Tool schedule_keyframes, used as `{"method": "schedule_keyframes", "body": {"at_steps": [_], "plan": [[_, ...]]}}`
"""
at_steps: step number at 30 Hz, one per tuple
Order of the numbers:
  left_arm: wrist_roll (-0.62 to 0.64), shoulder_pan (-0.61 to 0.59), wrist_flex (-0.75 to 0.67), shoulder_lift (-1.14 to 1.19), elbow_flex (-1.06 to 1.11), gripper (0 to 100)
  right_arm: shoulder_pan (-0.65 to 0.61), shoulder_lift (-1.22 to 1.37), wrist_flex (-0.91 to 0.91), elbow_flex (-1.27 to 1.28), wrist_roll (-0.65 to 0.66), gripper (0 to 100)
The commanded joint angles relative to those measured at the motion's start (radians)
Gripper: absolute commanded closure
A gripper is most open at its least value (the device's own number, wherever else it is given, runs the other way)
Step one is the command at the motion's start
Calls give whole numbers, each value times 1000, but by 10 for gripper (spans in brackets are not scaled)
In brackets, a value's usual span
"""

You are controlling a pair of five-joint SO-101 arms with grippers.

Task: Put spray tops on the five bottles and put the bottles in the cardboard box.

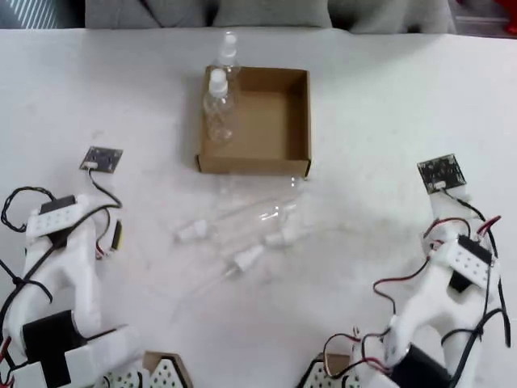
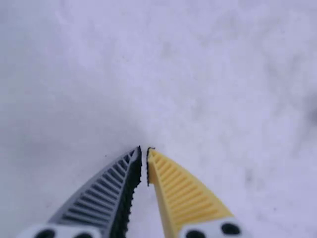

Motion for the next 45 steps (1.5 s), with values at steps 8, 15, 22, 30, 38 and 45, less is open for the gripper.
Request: {"method": "schedule_keyframes", "body": {"at_steps": [8,15,22,30,38,45], "plan": [[3,16,-3,-5,-38,950,30,-36,252,-161,-166,765],[2,16,-3,-5,-38,950,54,-67,331,-157,-453,789],[-26,16,-2,-5,-38,950,25,-68,328,-163,-632,764],[-29,16,-2,-5,-38,950,-12,-73,269,-169,-706,747],[-29,15,-2,-5,-38,950,-12,-67,320,-227,-706,747],[-29,15,-2,-5,-38,950,-35,-21,395,-299,-730,747]]}}
